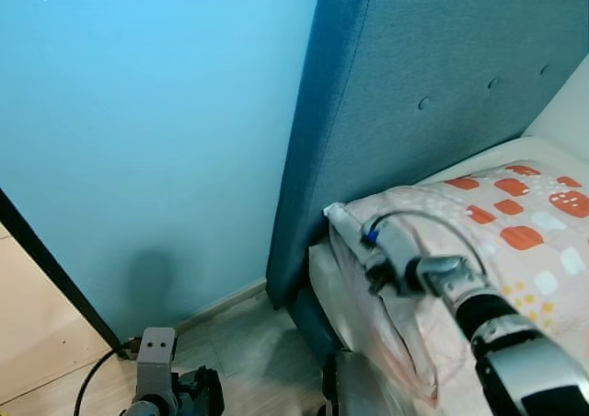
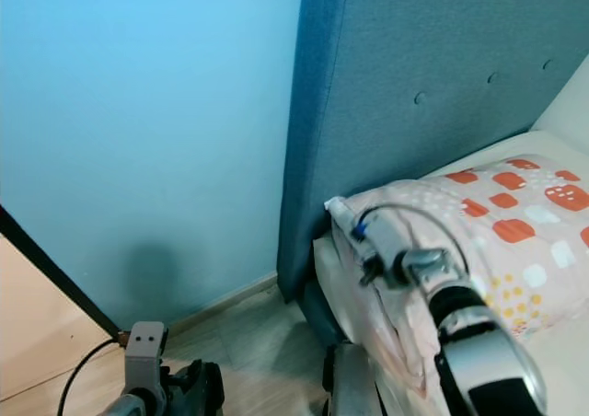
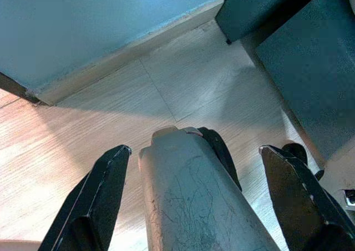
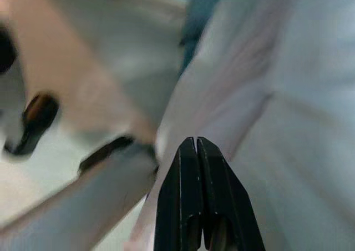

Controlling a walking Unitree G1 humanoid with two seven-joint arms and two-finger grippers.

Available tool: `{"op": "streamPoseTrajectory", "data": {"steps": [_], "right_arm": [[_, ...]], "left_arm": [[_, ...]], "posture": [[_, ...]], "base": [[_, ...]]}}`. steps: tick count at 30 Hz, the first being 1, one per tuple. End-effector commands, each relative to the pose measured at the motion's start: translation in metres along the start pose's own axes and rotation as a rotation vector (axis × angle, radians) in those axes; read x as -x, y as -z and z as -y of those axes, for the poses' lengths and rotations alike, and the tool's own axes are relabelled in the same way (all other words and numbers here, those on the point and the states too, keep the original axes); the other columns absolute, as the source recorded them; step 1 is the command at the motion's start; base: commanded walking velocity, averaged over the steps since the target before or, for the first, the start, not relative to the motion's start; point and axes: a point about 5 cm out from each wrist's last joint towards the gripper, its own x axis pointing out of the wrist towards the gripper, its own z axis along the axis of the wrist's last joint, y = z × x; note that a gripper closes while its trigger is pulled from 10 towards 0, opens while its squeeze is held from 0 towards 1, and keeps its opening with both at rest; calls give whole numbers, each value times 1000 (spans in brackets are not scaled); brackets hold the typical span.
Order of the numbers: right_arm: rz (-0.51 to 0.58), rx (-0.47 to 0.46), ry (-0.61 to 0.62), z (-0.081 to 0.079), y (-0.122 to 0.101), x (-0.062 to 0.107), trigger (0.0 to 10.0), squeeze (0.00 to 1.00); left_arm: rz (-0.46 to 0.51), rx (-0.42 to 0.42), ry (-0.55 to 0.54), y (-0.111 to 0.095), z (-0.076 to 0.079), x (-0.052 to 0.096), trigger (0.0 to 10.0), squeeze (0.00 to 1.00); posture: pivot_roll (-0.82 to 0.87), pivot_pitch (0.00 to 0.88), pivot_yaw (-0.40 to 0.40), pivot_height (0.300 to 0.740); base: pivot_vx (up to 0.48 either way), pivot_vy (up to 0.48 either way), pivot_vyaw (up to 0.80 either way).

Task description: Clean up the room

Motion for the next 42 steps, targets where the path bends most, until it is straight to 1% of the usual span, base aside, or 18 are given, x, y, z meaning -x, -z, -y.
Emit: {"op": "streamPoseTrajectory", "data": {"steps": [1, 7, 9, 11, 13, 14, 15, 16, 17, 20, 21, 23, 24, 25, 28, 29, 30, 42], "right_arm": [[-29, 31, -77, -4, 8, 2, 10000, 0], [11, 33, -189, -7, 6, 8, 10000, 0], [162, -15, -361, -9, -10, 24, 10000, 0], [247, -37, -431, -10, -19, 34, 10000, 0], [247, -37, -431, -10, -19, 34, 10000, 0], [359, -64, -472, -8, -31, 45, 10000, 0], [482, -108, -431, -1, -43, 54, 10000, 0], [482, -108, -431, -1, -43, 54, 10000, 0], [593, -169, -358, 9, -51, 60, 10000, 0], [676, -236, -293, 18, -54, 64, 10000, 0], [755, -335, -231, 25, -52, 66, 10000, 0], [755, -335, -231, 25, -52, 66, 10000, 0], [818, -423, -182, 28, -46, 64, 10000, 0], [818, -423, -182, 28, -46, 64, 10000, 0], [907, -687, -47, 15, -16, 41, 10000, 0], [907, -687, -47, 15, -16, 41, 10000, 0], [918, -765, -14, 10, -8, 35, 10000, 0], [900, -983, 69, -19, 28, 8, 10000, 0]], "left_arm": [[-100, 6, 23, 24, 7, 7, 10000, 0], [-110, 7, 19, 24, 6, 7, 10000, 0], [-118, 10, 22, 22, 7, 5, 10000, 0], [-119, 10, 25, 21, 7, 4, 10000, 0], [-119, 10, 25, 21, 7, 4, 10000, 0], [-114, 2, 23, 18, 7, 2, 10000, 0], [-108, -3, 11, 14, 4, 1, 10000, 0], [-108, -3, 11, 14, 4, 1, 10000, 0], [-103, -6, -13, 9, -1, -1, 10000, 0], [-98, -4, -36, 4, -6, -3, 10000, 0], [-94, 3, -62, -1, -12, -4, 10000, 0], [-94, 3, -62, -1, -12, -4, 10000, 0], [-91, 11, -84, -6, -16, -6, 10000, 0], [-91, 11, -84, -6, -16, -6, 10000, 0], [-98, 19, -96, -14, -14, -12, 10000, 0], [-98, 19, -96, -14, -14, -12, 10000, 0], [-106, 18, -92, -15, -12, -13, 10000, 0], [-219, 13, -57, 5, 3, -10, 10000, 0]], "posture": [[52, 165, -124, 575], [49, 151, -122, 575], [42, 126, -118, 575], [39, 119, -117, 575], [39, 119, -117, 575], [28, 102, -113, 575], [27, 90, -110, 575], [27, 90, -110, 575], [28, 76, -106, 575], [29, 67, -107, 575], [28, 51, -101, 575], [28, 51, -101, 575], [28, 45, -97, 575], [28, 45, -97, 575], [26, 1, -66, 590], [26, 1, -66, 590], [19, 0, -53, 595], [-7, 0, -22, 625]], "base": [[0, 0, 0], [0, 0, 0], [0, 0, 0], [0, 0, 0], [0, 0, 0], [0, 0, 0], [0, 0, 0], [0, 0, 0], [0, 0, 0], [0, 0, 0], [0, 0, 0], [0, 0, 0], [0, 0, 0], [0, 0, 0], [0, 0, 0], [0, 0, 0], [0, 0, 0], [0, 0, 0]]}}
